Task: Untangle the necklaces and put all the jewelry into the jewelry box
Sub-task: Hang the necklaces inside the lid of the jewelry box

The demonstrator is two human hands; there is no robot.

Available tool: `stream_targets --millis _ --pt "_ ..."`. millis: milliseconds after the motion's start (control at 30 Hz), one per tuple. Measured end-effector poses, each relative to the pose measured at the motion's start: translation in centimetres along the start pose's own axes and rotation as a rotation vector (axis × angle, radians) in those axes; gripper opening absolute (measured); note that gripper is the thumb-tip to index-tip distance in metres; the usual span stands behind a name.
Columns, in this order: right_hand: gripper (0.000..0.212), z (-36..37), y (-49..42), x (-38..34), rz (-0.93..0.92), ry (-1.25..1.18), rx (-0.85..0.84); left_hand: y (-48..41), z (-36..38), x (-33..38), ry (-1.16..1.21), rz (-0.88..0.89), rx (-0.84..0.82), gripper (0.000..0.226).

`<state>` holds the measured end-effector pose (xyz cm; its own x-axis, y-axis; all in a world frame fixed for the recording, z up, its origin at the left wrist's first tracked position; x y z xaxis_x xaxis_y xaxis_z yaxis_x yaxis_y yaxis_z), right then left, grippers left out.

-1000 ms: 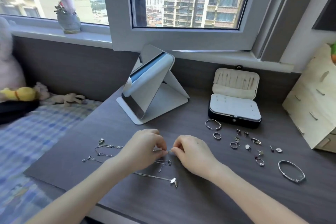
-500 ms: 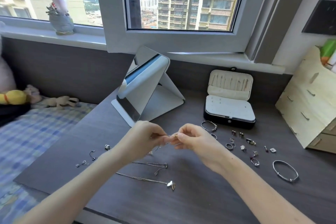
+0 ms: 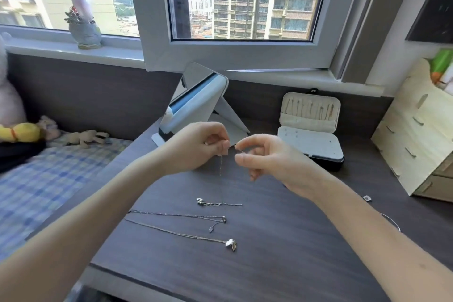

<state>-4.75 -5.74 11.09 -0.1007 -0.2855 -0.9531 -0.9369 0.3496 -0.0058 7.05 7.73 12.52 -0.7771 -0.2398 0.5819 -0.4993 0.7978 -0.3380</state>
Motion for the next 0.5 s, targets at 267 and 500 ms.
stream_targets --millis 267,500 --pt "0.017 -1.9 0.6 -4.2 -0.159 0.324 0.136 -0.6 0.4 0.3 0.158 0.012 -0.012 0.012" --pt "0.014 -4.2 0.0 -7.8 -0.177 0.345 0.189 -2.2 0.6 1.6 0.329 0.073 0.131 0.015"
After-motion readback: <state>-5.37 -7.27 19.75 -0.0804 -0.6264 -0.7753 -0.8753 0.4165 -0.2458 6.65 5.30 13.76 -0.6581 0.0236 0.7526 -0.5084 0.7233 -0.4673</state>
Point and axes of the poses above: each hand's wrist, its own y-axis away from the middle knuckle, its own z-axis out of the palm, x = y × z, the point moved 1 cm from there along -y, towards the middle knuckle, and after that the axes turned 5 degrees about x, right-handed, at the moved point
